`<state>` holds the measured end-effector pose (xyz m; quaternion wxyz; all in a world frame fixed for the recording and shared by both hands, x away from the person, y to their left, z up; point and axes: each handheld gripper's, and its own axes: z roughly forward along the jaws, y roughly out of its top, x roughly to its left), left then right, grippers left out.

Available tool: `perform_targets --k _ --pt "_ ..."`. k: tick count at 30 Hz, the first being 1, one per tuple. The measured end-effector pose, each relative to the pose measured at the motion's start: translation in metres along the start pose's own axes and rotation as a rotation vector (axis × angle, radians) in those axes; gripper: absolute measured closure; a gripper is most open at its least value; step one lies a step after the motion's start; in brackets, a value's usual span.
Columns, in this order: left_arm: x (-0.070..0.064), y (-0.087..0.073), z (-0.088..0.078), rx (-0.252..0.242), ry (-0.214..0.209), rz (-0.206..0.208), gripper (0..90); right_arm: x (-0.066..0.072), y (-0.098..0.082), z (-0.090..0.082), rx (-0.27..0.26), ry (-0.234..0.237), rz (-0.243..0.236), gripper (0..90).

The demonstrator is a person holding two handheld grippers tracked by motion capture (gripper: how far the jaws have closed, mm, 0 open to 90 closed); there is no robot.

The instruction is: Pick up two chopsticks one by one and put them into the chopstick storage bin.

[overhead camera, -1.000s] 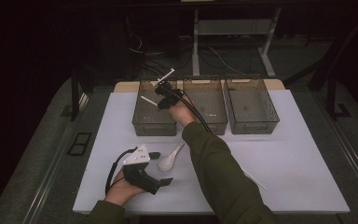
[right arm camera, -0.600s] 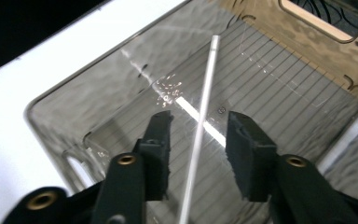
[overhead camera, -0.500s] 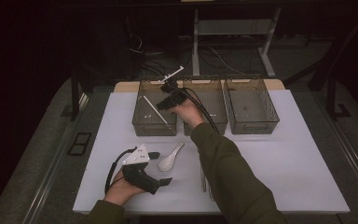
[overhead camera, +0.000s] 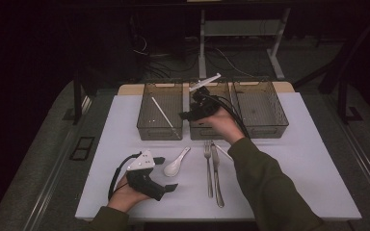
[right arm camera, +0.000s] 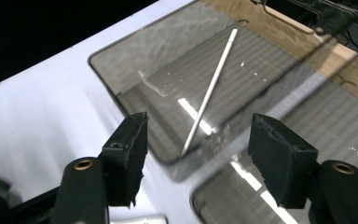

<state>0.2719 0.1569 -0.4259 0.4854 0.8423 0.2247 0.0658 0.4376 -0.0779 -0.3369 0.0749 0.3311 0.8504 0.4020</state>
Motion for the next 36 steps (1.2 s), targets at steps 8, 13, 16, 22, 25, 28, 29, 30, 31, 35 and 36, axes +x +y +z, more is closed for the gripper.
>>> perform_targets --k 8,13,16,22,25,28,29,30,31,35,36 --pt "0.000 0.000 0.000 -0.001 0.004 -0.007 0.0 -0.008 -0.029 -0.033 -0.028 -0.004 -0.002 35.7" --pt "0.000 -0.001 0.001 -0.001 0.007 -0.010 0.0 -0.011 -0.047 -0.050 -0.050 -0.002 0.009 35.4" --pt "0.000 -0.001 0.001 -0.001 0.009 -0.011 0.0 -0.012 -0.059 -0.058 -0.059 -0.007 0.001 35.4" --pt "0.000 -0.001 0.001 0.001 0.012 -0.007 0.0 -0.014 -0.081 -0.074 -0.068 -0.018 0.006 35.5" --pt "0.000 -0.001 0.002 0.003 0.014 -0.008 0.0 -0.014 -0.090 -0.082 -0.071 -0.022 0.002 35.5" --pt "-0.001 -0.001 0.001 0.003 0.013 -0.009 0.0 -0.013 -0.100 -0.090 -0.073 -0.020 -0.003 35.5" --pt "0.000 -0.001 0.001 0.003 0.013 -0.007 0.0 -0.013 -0.104 -0.093 -0.075 -0.016 -0.002 35.6" --pt "-0.001 -0.001 0.001 0.002 0.013 -0.009 0.0 -0.013 -0.108 -0.095 -0.077 -0.018 -0.002 35.6" --pt "0.000 -0.001 0.001 0.003 0.013 -0.008 0.0 -0.014 -0.113 -0.097 -0.077 -0.019 0.001 35.6" --pt "-0.001 -0.001 0.001 0.004 0.015 -0.011 0.0 -0.017 -0.132 -0.104 -0.075 -0.025 0.025 36.0" --pt "-0.001 -0.001 0.001 0.004 0.015 -0.011 0.0 -0.018 -0.137 -0.106 -0.073 -0.030 0.031 36.1"
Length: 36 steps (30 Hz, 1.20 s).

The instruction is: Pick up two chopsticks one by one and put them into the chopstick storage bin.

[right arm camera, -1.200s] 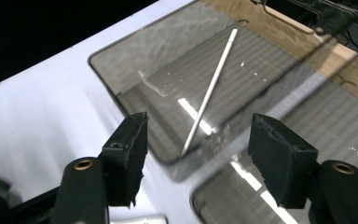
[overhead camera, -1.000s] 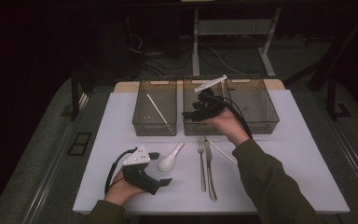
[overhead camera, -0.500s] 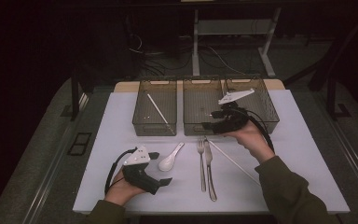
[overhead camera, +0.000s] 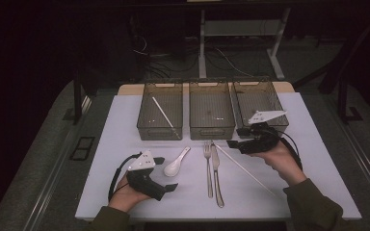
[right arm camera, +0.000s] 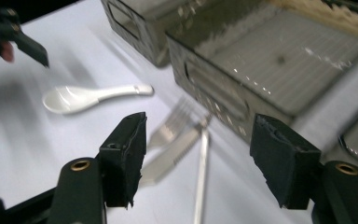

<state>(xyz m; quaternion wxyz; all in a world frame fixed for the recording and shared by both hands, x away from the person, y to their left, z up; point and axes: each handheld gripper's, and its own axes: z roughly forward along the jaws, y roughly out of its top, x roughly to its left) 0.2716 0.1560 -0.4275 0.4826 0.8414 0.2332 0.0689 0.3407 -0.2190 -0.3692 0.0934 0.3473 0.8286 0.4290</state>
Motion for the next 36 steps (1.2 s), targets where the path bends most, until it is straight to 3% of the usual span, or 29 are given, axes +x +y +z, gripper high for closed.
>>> perform_targets --k 6,13,23,30,36 --pt "-0.001 0.000 0.000 0.000 0.001 0.002 0.0 -0.004 -0.025 -0.010 0.045 -0.018 0.012 40.5" --pt "-0.001 -0.001 -0.001 -0.003 0.003 0.004 0.0 0.001 -0.053 -0.021 0.092 -0.024 0.018 48.9" --pt "-0.001 -0.001 -0.001 0.000 0.006 0.002 0.0 0.004 -0.081 -0.030 0.142 -0.026 0.038 63.6" --pt "-0.001 -0.001 -0.002 0.004 0.008 0.001 0.0 0.004 -0.097 -0.027 0.180 -0.041 0.045 72.1" --pt "-0.002 -0.001 -0.002 0.005 0.009 0.004 0.0 0.010 -0.098 -0.016 0.210 -0.060 0.013 76.7"
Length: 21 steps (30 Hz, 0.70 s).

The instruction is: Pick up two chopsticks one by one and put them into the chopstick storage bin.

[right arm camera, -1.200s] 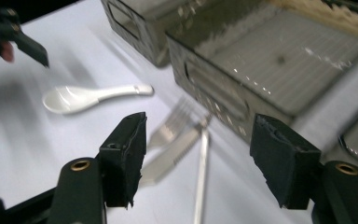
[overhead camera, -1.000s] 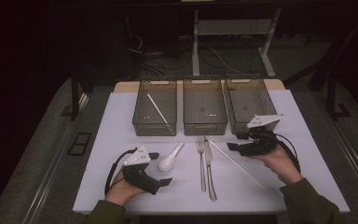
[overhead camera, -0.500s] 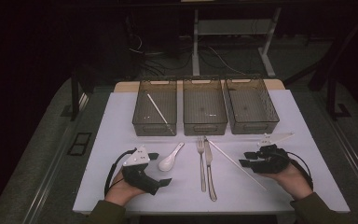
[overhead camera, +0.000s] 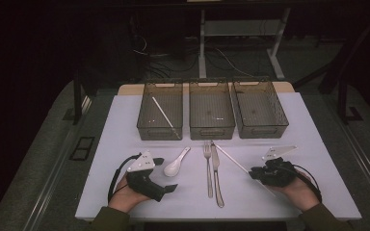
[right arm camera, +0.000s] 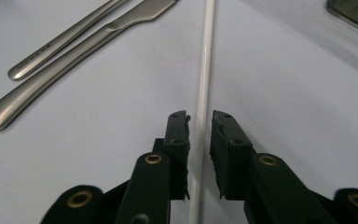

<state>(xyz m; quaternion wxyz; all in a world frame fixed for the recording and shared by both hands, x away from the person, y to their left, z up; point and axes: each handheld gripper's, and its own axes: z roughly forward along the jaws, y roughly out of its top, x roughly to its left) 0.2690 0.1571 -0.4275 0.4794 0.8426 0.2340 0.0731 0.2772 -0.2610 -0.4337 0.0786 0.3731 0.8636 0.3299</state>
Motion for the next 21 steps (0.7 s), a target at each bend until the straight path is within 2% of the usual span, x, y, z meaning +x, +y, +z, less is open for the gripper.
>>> perform_targets --k 7,10,21 --pt "-0.0007 0.0001 0.0008 0.000 -0.003 -0.002 0.0 -0.0016 0.0008 0.0066 0.024 -0.019 -0.007 80.6" --pt "-0.0008 0.0000 0.0009 0.000 -0.003 -0.003 0.0 -0.0009 -0.0002 0.0087 0.038 -0.013 -0.007 81.8" --pt "-0.0010 0.0000 0.0010 0.003 -0.003 -0.001 0.0 -0.0010 -0.0006 0.0093 0.040 -0.020 0.001 84.9"
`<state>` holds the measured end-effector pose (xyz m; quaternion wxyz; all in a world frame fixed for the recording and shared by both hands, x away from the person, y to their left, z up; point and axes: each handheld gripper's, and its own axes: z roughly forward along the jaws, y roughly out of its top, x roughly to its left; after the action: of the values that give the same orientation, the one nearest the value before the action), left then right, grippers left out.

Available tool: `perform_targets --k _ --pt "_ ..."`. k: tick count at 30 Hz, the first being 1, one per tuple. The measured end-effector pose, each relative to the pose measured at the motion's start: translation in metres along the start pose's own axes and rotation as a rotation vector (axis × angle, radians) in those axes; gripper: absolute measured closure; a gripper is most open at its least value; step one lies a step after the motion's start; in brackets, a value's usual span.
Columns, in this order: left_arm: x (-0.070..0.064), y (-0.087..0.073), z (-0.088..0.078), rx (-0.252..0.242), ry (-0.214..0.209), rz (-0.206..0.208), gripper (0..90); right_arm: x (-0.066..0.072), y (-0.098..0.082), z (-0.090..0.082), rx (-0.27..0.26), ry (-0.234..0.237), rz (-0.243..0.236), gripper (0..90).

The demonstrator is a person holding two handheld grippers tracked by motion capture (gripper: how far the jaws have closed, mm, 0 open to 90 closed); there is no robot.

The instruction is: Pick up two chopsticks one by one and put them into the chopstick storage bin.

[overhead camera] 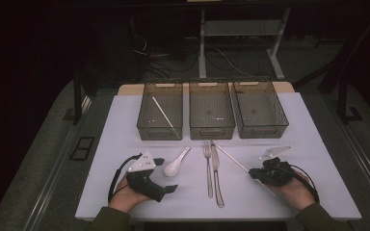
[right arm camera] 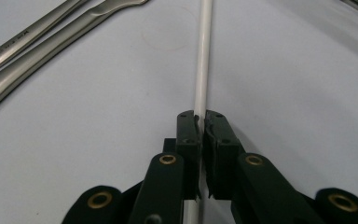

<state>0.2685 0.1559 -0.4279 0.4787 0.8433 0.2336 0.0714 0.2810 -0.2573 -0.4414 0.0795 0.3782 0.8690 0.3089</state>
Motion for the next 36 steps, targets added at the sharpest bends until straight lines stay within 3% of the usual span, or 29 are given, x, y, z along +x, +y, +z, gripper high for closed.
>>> perform_targets --k 12,36 --pt "0.000 0.000 0.000 -0.001 0.000 0.000 0.0 -0.007 -0.001 -0.007 -0.006 -0.026 0.010 85.4" --pt "0.001 0.000 -0.001 -0.002 0.002 0.002 0.0 -0.017 0.001 -0.038 -0.116 0.038 0.045 85.6"
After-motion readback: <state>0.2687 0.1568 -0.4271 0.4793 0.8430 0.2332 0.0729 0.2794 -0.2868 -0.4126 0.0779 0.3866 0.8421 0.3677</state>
